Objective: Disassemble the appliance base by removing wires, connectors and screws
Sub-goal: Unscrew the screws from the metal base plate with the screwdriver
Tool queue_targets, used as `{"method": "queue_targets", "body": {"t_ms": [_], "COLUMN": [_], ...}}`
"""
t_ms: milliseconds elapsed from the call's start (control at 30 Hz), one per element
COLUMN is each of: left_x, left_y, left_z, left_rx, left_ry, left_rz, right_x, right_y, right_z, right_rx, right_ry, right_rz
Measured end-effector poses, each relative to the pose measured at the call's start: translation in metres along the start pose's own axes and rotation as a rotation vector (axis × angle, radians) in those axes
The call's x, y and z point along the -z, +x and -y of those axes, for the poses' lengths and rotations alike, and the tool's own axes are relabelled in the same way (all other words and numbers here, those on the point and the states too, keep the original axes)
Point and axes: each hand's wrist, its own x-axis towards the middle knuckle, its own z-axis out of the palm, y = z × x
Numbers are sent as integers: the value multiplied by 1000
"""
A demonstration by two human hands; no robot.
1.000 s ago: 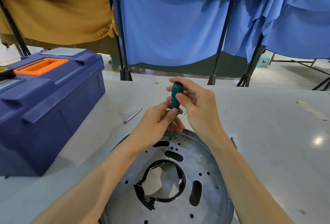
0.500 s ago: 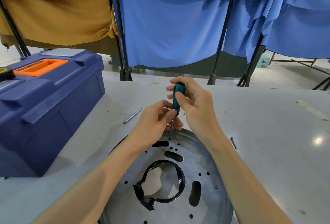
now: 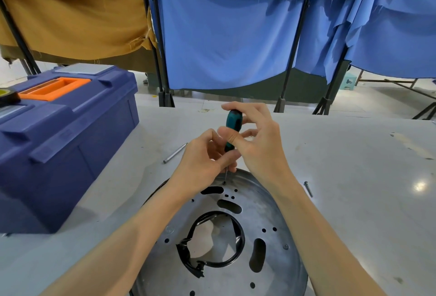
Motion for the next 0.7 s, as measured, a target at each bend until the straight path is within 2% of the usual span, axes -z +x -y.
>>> {"method": "queue_targets", "body": {"t_ms": [167,300,500,700], "left_x": [1,1,2,1], "left_y": [0,1,-1,-1], "left_z": [0,0,-1,-1], "left_rx": [-39,10,-11,-27], "left_ry": [4,-87,30,-26], "left_rz": [31,37,-19,41], "right_x": [1,2,0,2], "right_y": [1,0,0,0], "right_z": [-1,0,-1,-1], "right_rx": [-26,-10,9,-23], "right_ry": [32,40,38,68], "right_rz": [-57,5,9,18]}}
